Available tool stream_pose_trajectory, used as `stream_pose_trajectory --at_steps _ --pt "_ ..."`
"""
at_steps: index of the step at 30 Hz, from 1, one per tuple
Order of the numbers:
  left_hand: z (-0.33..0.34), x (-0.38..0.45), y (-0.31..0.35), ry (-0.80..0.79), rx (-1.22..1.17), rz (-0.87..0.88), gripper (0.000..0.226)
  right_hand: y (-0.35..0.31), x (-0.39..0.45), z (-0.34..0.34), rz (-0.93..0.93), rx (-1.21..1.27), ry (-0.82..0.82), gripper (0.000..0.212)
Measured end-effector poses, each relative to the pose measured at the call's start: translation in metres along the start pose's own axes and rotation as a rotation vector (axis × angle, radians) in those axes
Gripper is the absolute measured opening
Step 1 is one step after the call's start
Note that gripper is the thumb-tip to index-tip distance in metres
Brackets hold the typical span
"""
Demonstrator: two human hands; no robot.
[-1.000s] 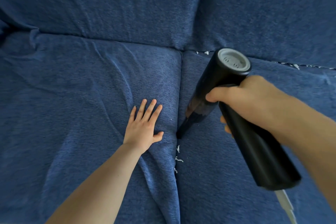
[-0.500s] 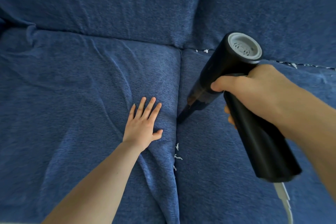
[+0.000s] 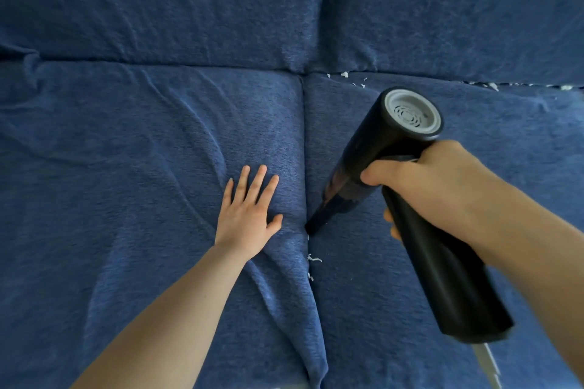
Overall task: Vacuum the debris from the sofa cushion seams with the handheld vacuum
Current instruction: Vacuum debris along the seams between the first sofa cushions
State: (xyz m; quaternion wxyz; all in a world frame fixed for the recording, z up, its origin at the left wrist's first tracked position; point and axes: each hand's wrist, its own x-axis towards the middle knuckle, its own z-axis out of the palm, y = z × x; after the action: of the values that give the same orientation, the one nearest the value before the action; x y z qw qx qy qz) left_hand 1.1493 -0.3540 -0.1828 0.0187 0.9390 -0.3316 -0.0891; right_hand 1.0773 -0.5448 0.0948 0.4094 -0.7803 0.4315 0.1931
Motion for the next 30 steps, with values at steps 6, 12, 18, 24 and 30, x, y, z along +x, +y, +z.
stream_pose_trajectory --at_steps 6,12,18,24,30 --pt "0.001 -0.009 0.002 -0.004 -0.011 -0.002 0.069 0.002 -0.006 0.021 0.001 -0.031 -0.003 0.052" --pt "0.002 -0.014 0.002 -0.021 0.001 0.014 0.082 0.005 -0.011 0.014 -0.026 -0.05 0.023 0.035" --pt "-0.001 -0.015 0.003 -0.054 -0.004 0.01 0.088 0.009 -0.02 0.015 -0.015 -0.034 0.019 0.04" --pt "0.0 -0.024 0.001 -0.029 0.013 0.037 0.076 0.009 -0.033 0.001 -0.045 0.065 0.023 0.027" --pt "0.002 -0.025 0.001 -0.029 0.024 0.043 0.073 0.013 -0.036 0.005 -0.029 0.121 0.027 0.027"
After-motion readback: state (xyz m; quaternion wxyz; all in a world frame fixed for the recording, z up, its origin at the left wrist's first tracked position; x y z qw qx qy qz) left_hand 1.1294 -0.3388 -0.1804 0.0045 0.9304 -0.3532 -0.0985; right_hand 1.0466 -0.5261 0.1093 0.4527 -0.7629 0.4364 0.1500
